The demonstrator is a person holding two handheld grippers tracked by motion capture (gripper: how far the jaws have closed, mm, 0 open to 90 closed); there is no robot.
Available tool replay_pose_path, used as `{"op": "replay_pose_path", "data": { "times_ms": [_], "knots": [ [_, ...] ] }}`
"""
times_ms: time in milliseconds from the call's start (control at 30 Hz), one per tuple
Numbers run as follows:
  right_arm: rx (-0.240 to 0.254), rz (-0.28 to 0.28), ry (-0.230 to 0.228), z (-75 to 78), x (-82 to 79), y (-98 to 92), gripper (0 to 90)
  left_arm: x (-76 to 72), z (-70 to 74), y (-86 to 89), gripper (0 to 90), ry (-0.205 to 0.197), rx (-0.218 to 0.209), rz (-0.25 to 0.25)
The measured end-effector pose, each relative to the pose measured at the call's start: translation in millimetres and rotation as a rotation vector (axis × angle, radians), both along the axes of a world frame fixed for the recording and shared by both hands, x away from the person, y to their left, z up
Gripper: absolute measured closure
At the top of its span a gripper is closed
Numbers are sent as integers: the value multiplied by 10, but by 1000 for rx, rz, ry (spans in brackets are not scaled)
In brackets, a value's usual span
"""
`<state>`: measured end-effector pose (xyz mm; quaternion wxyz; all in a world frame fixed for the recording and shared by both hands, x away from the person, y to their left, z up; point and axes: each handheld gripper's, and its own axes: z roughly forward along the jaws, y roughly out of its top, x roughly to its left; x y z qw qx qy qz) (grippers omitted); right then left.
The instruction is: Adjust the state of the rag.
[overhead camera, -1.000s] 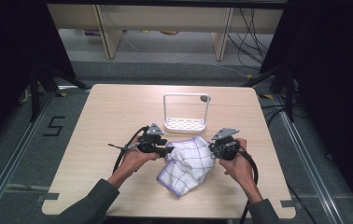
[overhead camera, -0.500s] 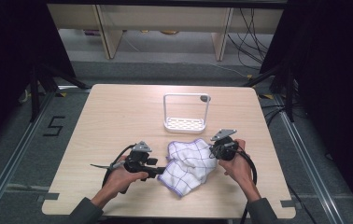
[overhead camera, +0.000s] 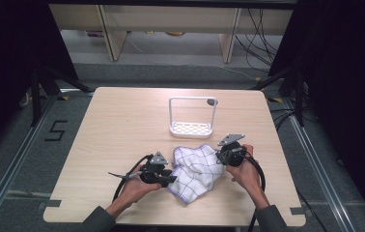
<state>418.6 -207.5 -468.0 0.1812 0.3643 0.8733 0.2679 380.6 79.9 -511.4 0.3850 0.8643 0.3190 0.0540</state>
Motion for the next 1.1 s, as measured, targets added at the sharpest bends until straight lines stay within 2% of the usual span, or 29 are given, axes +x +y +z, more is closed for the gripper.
{"op": "replay_pose_path", "data": {
  "times_ms": [100, 133, 200, 233, 300, 333, 367, 400, 500, 567, 600, 700, 733, 767, 800, 833, 867, 900, 933, 967, 1033, 1100],
  "knots": [
    [3, -6, 5, 0, -4, 5, 829, 0, -22, -13, 850, -3, -30, -20],
    [0, -3, 0, -5, 0, 1, 829, -27, -19, -18, 869, -28, -25, -13],
    [2, 0, -3, -6, 7, -14, 831, -62, 8, -7, 878, -63, -18, -19],
    [8, 3, 5, 1, 8, -19, 832, -80, 33, 6, 879, -74, -30, -20],
    [7, 16, -16, 3, 23, -37, 836, -115, 89, 49, 881, -91, -54, -16],
    [8, -2, -12, 24, 4, -40, 837, -135, 121, 82, 881, -97, -55, -13],
    [18, -3, -4, 35, 0, -45, 837, -166, 135, 102, 881, -89, -97, -1],
    [15, -9, -28, 43, 1, -56, 837, -199, 163, 151, 881, -87, -93, -11],
    [31, -14, -34, 82, -14, -78, 841, -350, 210, 296, 881, -95, -122, -5],
    [36, -18, -39, 110, -12, -96, 844, -468, 224, 429, 881, -84, -159, 7],
    [26, -12, -53, 120, -3, -115, 845, -532, 236, 508, 881, -77, -156, 4],
    [26, -21, -43, 130, -1, -150, 846, -736, 190, 713, 881, -54, -184, 44],
    [26, -25, -40, 118, -1, -155, 846, -809, 168, 758, 881, -38, -203, 60],
    [27, -20, -35, 106, 3, -150, 846, -866, 151, 803, 881, -21, -219, 56],
    [36, -16, -27, 101, 6, -135, 845, -921, 142, 831, 880, -18, -230, 70],
    [50, -11, -21, 96, 9, -109, 845, -954, 139, 859, 879, -25, -216, 62],
    [53, -4, -20, 87, 11, -72, 844, -983, 121, 861, 878, -37, -217, 71],
    [43, 7, -21, 76, 15, -28, 843, -993, 116, 880, 876, -31, -200, 69],
    [37, 9, -11, 66, 10, 27, 840, -990, 94, 883, 873, -23, -219, 76],
    [26, 17, -12, 55, 19, 75, 835, -978, 91, 895, 871, -18, -205, 79],
    [33, 28, -42, 40, 49, 149, 814, -928, 87, 920, 867, -17, -214, 105],
    [40, 22, -46, 59, 75, 174, 737, -854, 87, 959, 855, -15, -220, 112]
  ]
}}
